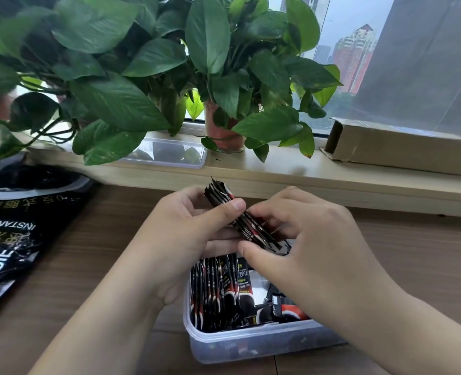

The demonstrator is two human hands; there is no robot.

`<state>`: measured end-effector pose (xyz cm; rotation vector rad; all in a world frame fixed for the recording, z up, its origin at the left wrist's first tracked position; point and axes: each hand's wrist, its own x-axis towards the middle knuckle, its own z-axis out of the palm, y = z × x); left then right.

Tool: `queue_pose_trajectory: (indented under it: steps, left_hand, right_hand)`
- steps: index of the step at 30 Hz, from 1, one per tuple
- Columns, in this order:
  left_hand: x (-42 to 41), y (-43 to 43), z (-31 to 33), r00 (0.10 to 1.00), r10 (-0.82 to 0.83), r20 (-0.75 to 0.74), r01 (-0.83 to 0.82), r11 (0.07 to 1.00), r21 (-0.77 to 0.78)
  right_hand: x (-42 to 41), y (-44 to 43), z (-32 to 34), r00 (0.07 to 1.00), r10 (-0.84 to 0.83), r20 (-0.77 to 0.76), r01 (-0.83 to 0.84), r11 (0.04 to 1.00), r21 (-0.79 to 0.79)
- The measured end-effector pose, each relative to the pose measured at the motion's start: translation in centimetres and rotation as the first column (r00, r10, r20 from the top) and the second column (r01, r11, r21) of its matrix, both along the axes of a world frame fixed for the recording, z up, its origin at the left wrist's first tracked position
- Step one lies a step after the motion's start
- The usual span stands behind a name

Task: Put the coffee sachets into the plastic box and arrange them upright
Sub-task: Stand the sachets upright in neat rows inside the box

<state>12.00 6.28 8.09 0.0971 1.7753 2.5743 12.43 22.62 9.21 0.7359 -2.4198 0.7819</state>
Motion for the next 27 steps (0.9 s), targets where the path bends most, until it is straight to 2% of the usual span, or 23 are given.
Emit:
queue_pose_trajectory:
  steps: [3, 8, 14, 18, 20, 21, 23, 25, 27]
  left_hand:
    - [0.0, 0.0, 0.1, 0.999, 0.032, 0.004, -0.033, 0.999, 0.031]
    - [0.0, 0.4, 0.0, 0.999, 0.043, 0.005, -0.044, 0.999, 0.032]
    - [0.2, 0.7, 0.0, 0.993, 0.049, -0.108, -0.066, 0.984, -0.165]
    - [0.1, 0.7, 0.2, 0.971, 0.104, -0.214, -0.167, 0.938, -0.302]
    - [-0.3, -0.3, -0.2, 0.906, 0.172, -0.387, -0.331, 0.859, -0.392]
    - [-0.3, -1.0, -0.2, 0.853, 0.132, -0.505, -0.391, 0.802, -0.451]
    - [-0.4, -2.3, 0.0, 0.729, -0.165, -0.664, -0.433, 0.640, -0.634]
    - [-0.8, -2.8, 0.2, 0.640, -0.492, -0.590, -0.390, 0.454, -0.801]
    - [-1.7, -2.5, 0.4, 0.604, -0.691, -0.397, -0.309, 0.256, -0.916]
  right_hand:
    - [0.0, 0.0, -0.1, 0.996, 0.033, -0.087, -0.029, 0.999, 0.044]
    - [-0.1, 0.5, 0.2, 0.996, 0.067, -0.057, -0.061, 0.994, 0.089]
    - [-0.1, 0.3, 0.4, 0.998, 0.009, -0.057, -0.001, 0.989, 0.149]
    - [-0.4, 1.2, 0.7, 0.996, -0.062, 0.056, 0.060, 0.997, 0.050]
    - [-0.5, 2.0, 0.7, 0.980, -0.103, 0.169, 0.110, 0.993, -0.033]
    - [-0.5, 2.5, 0.7, 0.966, -0.115, 0.231, 0.133, 0.989, -0.067]
    - [-0.9, 3.1, 0.4, 0.935, -0.140, 0.326, 0.172, 0.982, -0.073]
    - [-1.4, 3.5, 0.2, 0.906, -0.180, 0.384, 0.211, 0.977, -0.040]
    - [-1.9, 3.8, 0.1, 0.877, -0.205, 0.434, 0.244, 0.969, -0.035]
